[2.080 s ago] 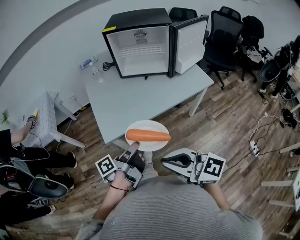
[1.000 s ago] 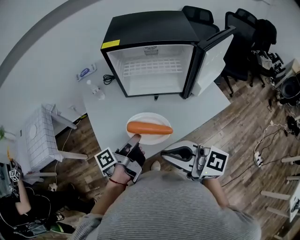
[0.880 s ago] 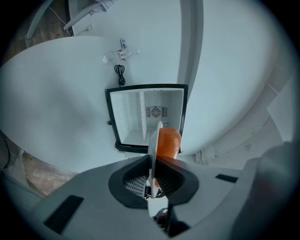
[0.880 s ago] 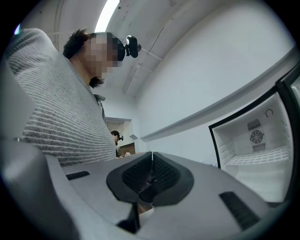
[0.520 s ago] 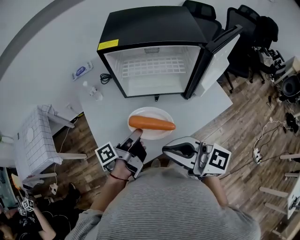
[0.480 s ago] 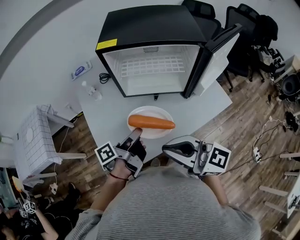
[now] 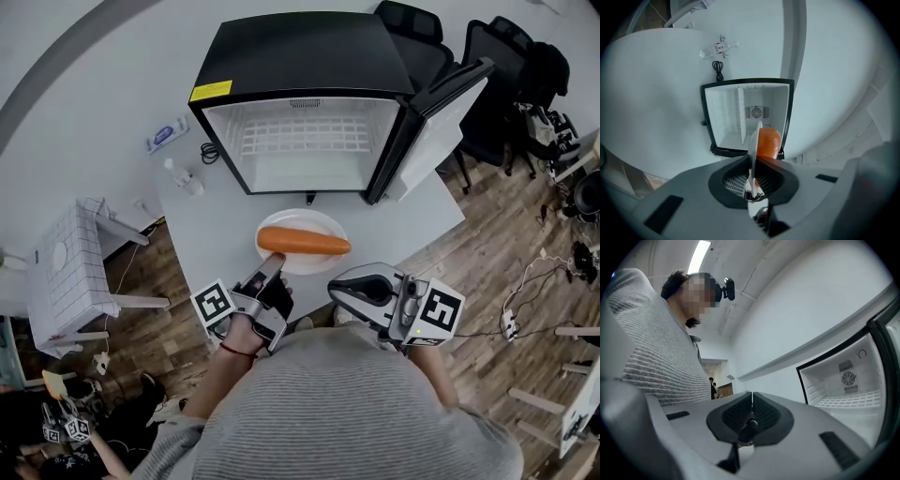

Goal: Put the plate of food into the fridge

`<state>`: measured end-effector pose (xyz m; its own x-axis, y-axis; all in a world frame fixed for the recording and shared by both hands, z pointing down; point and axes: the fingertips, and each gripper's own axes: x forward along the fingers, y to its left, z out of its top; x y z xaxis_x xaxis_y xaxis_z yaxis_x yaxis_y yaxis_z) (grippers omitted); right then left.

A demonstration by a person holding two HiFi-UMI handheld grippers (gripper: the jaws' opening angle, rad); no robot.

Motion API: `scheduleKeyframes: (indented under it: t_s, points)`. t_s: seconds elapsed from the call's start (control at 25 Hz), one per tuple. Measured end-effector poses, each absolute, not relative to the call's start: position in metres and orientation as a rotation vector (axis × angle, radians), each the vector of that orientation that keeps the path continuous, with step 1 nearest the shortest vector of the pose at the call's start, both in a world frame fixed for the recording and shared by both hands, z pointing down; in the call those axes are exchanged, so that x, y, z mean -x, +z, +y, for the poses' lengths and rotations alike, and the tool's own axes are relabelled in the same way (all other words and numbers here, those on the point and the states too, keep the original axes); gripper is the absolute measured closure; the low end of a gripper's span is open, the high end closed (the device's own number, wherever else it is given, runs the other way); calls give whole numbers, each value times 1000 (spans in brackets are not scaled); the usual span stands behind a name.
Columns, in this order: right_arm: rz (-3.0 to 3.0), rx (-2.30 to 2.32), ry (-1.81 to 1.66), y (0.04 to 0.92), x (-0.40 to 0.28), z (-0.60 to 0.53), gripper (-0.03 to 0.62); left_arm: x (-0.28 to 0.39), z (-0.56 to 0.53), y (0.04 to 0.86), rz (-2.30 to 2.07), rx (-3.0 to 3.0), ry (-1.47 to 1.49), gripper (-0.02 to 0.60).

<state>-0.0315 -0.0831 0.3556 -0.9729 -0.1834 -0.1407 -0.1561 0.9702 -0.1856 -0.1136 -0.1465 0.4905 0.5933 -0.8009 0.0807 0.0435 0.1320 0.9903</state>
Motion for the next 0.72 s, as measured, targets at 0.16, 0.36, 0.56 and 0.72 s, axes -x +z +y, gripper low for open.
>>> scheduleKeyframes:
  t_s: [0.16, 0.36, 0.56, 0.72]
  points:
    - [2975, 228, -265, 358, 27, -86, 579, 110, -152, 490, -748, -1302, -710, 549]
    - [2978, 212, -266, 359, 24, -91, 579, 103, -157, 491, -741, -1300, -711, 549]
    - [2984, 188, -275, 360, 25, -95, 579, 108, -171, 495, -774, -1306, -706, 549]
    - [2982, 174, -278, 361, 22, -100, 579, 113, -193, 496, -798, -1333, -695, 549]
